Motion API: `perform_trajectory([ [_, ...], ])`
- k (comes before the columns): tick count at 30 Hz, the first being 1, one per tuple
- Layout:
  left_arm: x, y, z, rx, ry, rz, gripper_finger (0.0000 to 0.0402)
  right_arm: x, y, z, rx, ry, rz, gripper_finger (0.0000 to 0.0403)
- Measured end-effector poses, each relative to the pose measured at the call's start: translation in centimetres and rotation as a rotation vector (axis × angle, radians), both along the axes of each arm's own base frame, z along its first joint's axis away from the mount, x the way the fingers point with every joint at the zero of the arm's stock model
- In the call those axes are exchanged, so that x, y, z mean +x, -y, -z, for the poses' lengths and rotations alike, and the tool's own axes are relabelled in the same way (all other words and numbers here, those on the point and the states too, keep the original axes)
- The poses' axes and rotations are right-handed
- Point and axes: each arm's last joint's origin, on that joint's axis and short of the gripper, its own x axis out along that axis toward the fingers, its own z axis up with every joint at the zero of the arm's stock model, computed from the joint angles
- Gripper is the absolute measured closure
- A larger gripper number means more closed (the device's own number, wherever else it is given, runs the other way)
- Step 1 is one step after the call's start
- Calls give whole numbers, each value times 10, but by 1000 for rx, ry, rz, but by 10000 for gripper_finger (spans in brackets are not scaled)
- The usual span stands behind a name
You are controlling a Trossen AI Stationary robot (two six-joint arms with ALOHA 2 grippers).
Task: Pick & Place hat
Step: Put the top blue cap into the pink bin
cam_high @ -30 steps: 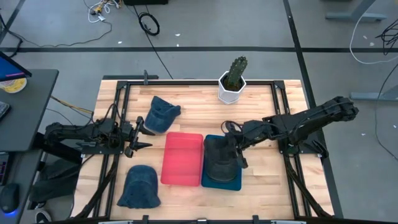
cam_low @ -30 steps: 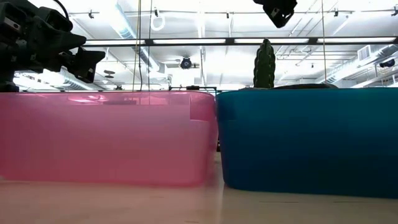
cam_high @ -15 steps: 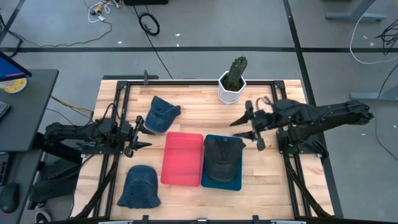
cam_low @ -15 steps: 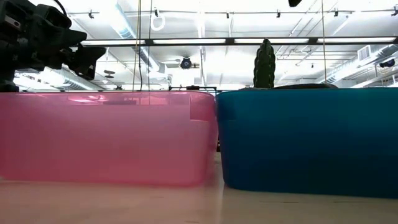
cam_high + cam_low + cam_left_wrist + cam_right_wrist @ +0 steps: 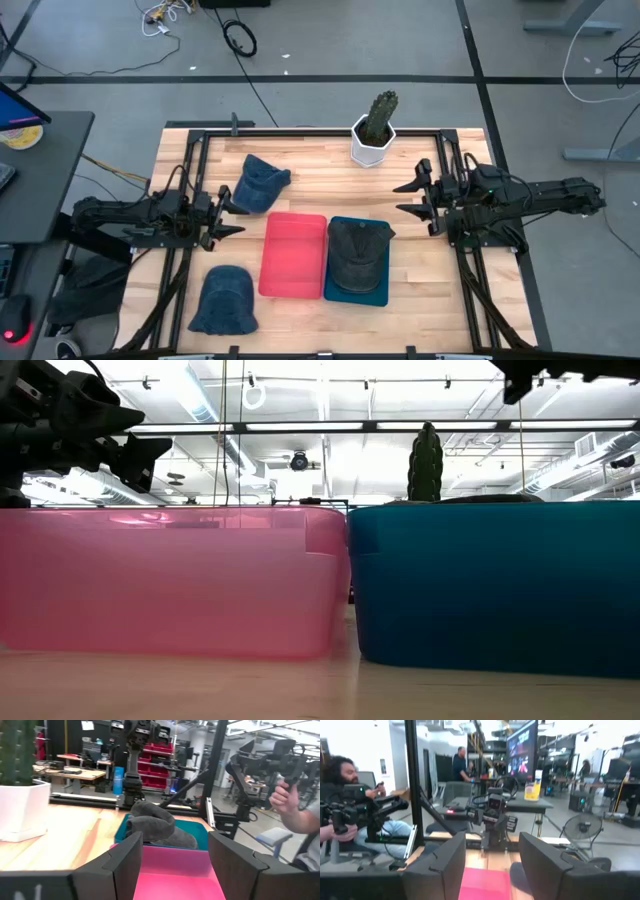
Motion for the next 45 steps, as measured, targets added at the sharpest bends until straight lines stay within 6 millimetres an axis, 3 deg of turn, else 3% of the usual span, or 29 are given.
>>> perform_trajectory([
  [9,0,-2,0,3,-2,-74,174,-32,3,18,44,87,6,215],
  [16,0,-2,0,-2,-2,-73,174,-48,3,43,36,174,8,215],
  [25,0,-2,0,-7,-3,-73,174,-58,4,59,26,210,24,215],
  [45,0,-2,0,-60,-7,-67,174,-58,5,68,18,134,62,215],
])
